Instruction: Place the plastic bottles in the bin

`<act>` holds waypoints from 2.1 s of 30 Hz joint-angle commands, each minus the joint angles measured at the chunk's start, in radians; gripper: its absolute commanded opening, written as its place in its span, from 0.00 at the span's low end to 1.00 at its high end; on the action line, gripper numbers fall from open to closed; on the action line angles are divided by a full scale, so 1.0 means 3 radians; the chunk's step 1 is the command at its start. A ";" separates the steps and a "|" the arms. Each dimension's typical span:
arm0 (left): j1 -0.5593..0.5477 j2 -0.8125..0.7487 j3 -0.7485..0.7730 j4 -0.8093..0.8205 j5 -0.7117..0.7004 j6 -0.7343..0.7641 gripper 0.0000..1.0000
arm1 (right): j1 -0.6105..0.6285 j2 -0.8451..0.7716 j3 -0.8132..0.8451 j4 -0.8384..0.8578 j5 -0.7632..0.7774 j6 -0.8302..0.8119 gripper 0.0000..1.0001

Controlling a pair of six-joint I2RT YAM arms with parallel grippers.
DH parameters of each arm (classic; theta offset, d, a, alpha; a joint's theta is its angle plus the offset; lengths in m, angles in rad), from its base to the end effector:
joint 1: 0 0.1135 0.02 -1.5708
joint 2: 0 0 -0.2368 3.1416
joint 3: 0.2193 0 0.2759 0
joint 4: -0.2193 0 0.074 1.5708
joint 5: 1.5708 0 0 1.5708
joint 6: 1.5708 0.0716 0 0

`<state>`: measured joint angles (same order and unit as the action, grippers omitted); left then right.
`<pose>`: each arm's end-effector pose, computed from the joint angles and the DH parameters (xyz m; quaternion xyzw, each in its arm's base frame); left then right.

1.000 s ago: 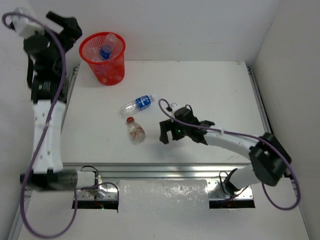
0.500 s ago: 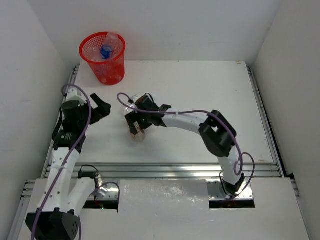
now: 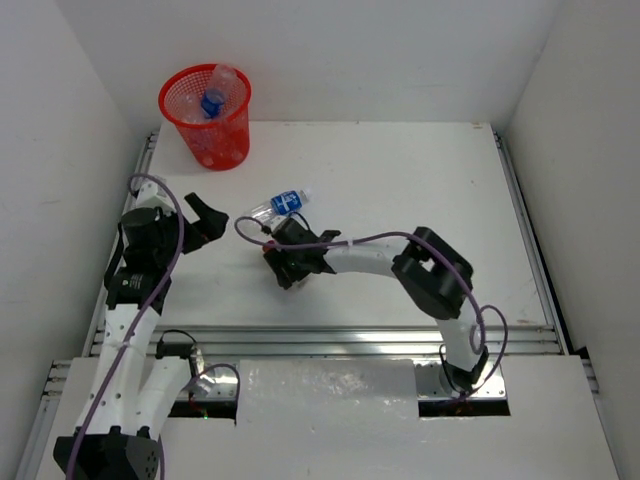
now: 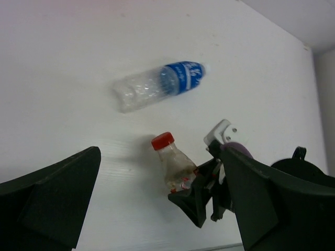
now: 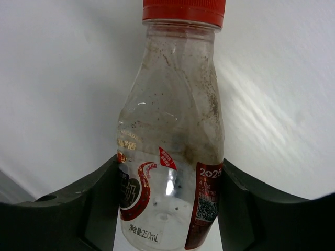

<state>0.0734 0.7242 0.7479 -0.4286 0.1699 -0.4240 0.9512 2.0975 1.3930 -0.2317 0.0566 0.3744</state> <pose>0.2435 0.0058 0.2798 -0.1595 0.8177 -0.1654 0.5277 0.2759 0.3797 0.0724 -0.2616 0.9130 0.1707 0.2624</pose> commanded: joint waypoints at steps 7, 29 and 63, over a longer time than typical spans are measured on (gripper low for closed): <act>-0.0447 0.0311 -0.0994 0.2324 0.2179 -0.1173 1.00 | -0.0087 -0.2179 -0.1748 0.1365 -0.0162 -0.0021 0.13; -0.1912 0.1272 -0.0157 0.3112 0.1454 -0.1282 0.27 | -0.0092 -0.3387 -0.2219 0.1642 -0.0675 -0.0215 0.22; -0.0040 0.4746 0.5837 0.0549 -0.1630 0.0396 1.00 | -0.0118 -0.4748 -0.2905 -0.0384 0.1079 0.0547 0.99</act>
<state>0.0490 2.2436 2.4695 -0.3798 -0.3191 -0.3256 0.9169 0.6483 0.4774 -0.3752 0.3870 0.5465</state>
